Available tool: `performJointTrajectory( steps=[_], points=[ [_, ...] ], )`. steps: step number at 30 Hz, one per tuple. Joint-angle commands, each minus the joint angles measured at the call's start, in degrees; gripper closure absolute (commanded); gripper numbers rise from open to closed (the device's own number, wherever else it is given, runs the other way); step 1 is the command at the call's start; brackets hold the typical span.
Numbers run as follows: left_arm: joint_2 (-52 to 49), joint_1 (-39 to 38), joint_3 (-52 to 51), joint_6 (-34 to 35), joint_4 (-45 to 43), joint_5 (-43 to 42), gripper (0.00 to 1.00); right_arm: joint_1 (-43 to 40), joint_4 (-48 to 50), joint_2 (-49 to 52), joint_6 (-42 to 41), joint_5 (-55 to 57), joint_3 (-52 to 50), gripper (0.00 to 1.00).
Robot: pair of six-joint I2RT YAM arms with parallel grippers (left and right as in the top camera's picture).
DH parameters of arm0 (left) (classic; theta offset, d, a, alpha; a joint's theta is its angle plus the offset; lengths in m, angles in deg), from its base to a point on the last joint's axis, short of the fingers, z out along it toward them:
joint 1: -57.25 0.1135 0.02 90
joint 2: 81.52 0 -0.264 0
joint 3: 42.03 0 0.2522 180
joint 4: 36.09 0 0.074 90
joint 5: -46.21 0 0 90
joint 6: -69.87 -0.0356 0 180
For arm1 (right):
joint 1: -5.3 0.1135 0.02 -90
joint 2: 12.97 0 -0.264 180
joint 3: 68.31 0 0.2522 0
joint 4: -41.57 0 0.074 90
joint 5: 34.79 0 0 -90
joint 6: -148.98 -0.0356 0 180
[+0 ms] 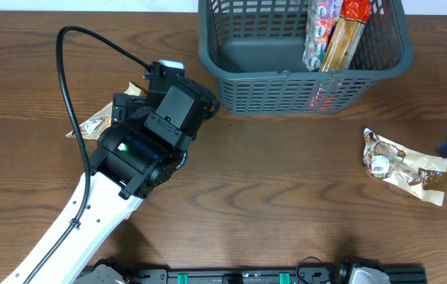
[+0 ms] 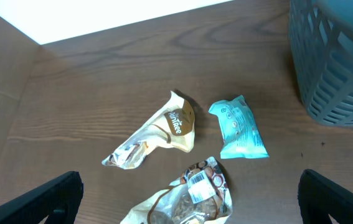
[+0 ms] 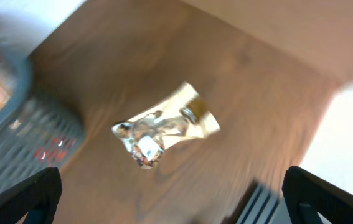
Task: Pack container
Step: 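Open the right gripper and pull it back to the right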
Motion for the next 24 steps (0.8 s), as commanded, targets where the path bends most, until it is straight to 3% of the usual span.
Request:
performJointTrajectory(
  steps=[1,4,7,13,24],
  points=[
    [-0.11,0.04,0.74,-0.09,0.13,0.87,0.01,-3.41,0.02,-3.15,-20.63,4.74,-7.13,0.01],
    [-0.11,0.04,0.74,-0.09,0.13,0.85,0.01,-6.21,1.22,-3.10,-27.34,5.73,-11.45,0.01],
    [-0.11,0.04,0.74,-0.09,0.13,0.85,0.01,-8.50,6.56,-1.44,-28.09,4.26,-15.41,0.01],
    [-0.11,0.04,0.74,-0.09,0.57,0.85,0.01,-13.68,16.52,8.85,-28.02,-10.99,-17.44,0.01],
    [-0.11,0.04,0.72,-0.07,2.29,0.83,0.01,-20.68,17.70,26.93,-35.39,-27.78,-17.44,0.01]
  ],
)
